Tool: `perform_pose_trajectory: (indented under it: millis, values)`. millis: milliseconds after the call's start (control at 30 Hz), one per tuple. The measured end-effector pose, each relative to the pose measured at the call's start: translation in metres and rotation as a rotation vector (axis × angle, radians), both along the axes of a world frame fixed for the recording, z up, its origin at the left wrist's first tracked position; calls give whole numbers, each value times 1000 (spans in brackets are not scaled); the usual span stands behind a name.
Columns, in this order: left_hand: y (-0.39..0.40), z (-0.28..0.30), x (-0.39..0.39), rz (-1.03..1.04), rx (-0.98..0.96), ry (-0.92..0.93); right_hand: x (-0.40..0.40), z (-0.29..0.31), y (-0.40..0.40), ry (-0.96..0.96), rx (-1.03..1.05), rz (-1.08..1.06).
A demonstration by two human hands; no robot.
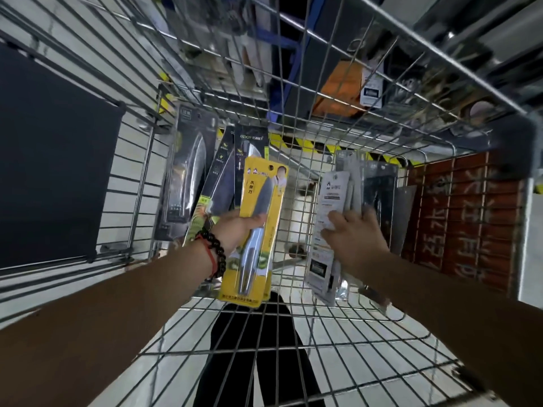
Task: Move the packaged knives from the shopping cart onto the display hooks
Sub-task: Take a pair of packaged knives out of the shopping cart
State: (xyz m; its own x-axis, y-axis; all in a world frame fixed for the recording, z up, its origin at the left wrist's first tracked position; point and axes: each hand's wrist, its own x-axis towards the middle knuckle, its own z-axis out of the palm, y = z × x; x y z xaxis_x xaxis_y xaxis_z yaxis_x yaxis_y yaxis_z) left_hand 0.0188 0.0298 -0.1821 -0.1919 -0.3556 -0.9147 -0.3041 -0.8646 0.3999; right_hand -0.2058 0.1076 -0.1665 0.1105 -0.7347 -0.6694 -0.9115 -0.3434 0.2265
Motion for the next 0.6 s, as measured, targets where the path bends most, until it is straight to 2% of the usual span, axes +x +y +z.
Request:
perform_pose_trajectory:
  millis: [100, 333, 533, 600]
  values:
    - [4, 0, -4, 13, 13, 21, -6, 0, 4, -41, -81, -18]
    - [4, 0, -11, 3, -15, 45, -12, -6, 17, -412, -381, -25]
    - [10, 2, -27, -144, -259, -50, 3, 14, 1, -645, -444, -112]
    - [13, 2, -32, -138, -266, -45, 17, 17, -4, -727, -477, -143]
